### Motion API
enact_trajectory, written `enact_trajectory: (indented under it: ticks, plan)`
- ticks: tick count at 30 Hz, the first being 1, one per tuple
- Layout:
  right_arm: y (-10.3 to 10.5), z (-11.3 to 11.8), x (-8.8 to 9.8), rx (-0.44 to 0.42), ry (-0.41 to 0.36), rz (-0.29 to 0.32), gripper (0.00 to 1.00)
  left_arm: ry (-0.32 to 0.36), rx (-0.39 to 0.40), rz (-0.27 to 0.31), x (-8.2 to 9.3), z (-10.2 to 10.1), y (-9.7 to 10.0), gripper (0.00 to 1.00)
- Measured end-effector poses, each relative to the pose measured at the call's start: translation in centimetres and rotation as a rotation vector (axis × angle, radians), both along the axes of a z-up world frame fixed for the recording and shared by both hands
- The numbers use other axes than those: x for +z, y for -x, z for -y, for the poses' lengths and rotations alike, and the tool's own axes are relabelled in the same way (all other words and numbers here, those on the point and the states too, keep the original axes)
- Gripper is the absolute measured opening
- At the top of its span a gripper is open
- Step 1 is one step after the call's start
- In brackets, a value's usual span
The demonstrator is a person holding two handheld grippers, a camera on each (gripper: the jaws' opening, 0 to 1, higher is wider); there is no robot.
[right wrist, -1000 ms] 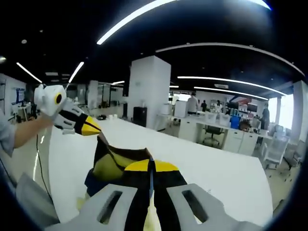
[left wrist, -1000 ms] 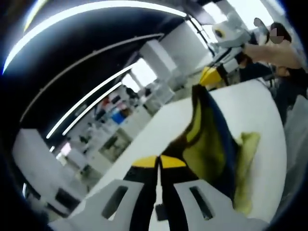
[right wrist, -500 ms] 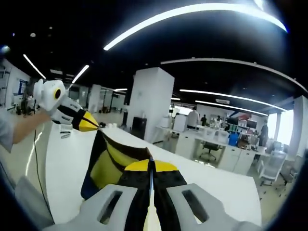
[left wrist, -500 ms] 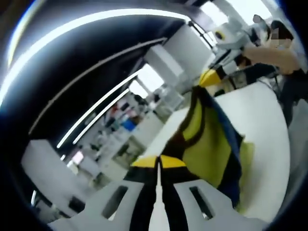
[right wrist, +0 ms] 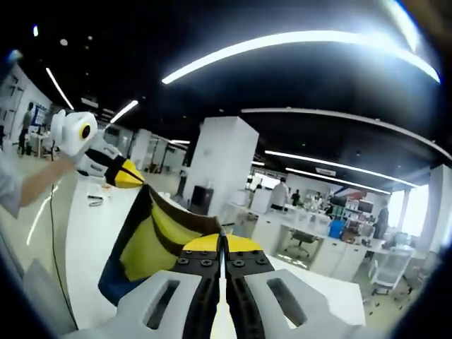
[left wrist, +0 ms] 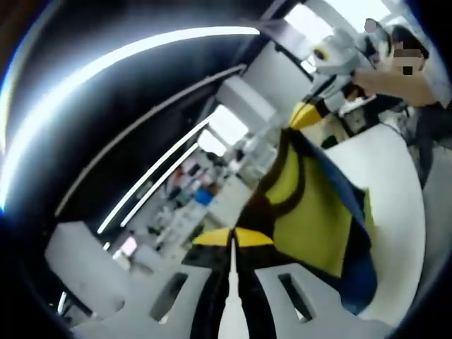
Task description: Fold the garment on the visible template until the final outline fits inside the template.
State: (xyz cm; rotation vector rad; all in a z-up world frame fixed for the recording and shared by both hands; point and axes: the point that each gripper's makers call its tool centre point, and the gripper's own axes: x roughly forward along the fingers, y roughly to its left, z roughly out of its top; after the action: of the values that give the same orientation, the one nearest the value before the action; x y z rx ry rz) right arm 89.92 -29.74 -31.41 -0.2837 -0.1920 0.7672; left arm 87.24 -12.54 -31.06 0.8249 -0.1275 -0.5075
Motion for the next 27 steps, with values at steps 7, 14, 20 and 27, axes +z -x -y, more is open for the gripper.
enact_trajectory:
  ticks: [7,14,20,27]
  plan:
    - [3.3,0.4,1.9,0.008,0.0,0.058,0.01,-0.003,-0.014,0.046,2.1,0.6,3.3,0.0]
    - [7.2,0.3,2.0,0.033,0.019,0.1,0.01,-0.014,-0.007,0.069,2.6,0.8,6.9,0.0]
    - [9.5,0.6,1.0,0.055,0.015,0.087,0.01,-0.006,0.004,0.058,1.6,1.0,9.6,0.0]
    - [12.5,0.7,1.3,0.085,0.018,0.099,0.01,0.005,0.014,0.065,1.7,1.1,12.4,0.0]
